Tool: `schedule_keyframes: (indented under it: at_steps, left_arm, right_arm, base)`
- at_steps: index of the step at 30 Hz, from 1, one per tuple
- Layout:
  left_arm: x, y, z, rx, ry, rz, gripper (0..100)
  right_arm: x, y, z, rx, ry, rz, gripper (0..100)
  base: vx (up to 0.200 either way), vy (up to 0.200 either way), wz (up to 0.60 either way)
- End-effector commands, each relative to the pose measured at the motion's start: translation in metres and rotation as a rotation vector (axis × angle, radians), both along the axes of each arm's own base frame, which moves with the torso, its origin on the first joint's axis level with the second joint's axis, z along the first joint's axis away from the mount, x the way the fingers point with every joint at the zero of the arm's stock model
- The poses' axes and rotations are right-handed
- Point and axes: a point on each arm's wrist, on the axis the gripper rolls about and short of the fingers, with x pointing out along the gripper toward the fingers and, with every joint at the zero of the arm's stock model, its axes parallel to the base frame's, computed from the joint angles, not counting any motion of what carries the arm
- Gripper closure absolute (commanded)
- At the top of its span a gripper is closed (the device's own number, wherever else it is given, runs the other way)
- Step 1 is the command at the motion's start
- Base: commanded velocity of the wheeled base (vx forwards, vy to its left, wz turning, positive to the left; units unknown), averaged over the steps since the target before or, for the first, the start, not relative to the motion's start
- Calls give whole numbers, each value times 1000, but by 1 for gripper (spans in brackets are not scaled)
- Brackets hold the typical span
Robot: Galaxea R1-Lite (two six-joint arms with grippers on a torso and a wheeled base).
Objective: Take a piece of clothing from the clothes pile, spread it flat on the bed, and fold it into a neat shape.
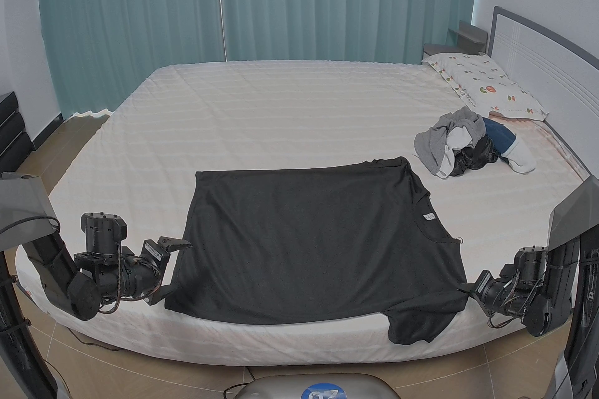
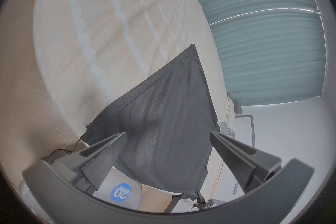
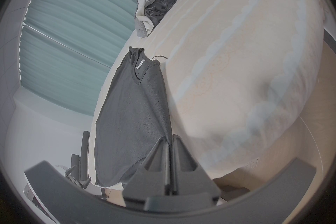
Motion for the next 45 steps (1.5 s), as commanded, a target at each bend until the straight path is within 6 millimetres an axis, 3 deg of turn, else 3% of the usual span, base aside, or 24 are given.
schedule_keyframes:
  at_steps: [1, 20, 21, 35, 45]
  left_arm:
    - [0, 0, -1, 1, 6, 1, 0]
    - [-10, -2, -8, 133, 9, -32, 0]
    - [-11, -2, -9, 151, 8, -39, 0]
    - [-21, 0, -33, 336, 63, -131, 0]
    - [-12, -9, -47, 409, 59, -194, 0]
  right_arm:
    - [-3, -2, 1, -1, -1, -8, 100]
    - [-12, -6, 5, -7, 15, -19, 100]
    - [-11, -6, 5, -6, 12, -18, 0]
    - [-12, -6, 12, 8, -6, -19, 0]
    - [-12, -5, 11, 2, -4, -13, 0]
  base:
    - [0, 0, 0]
    - [0, 0, 0]
    - [0, 0, 0]
    - [0, 0, 0]
    - [0, 0, 0]
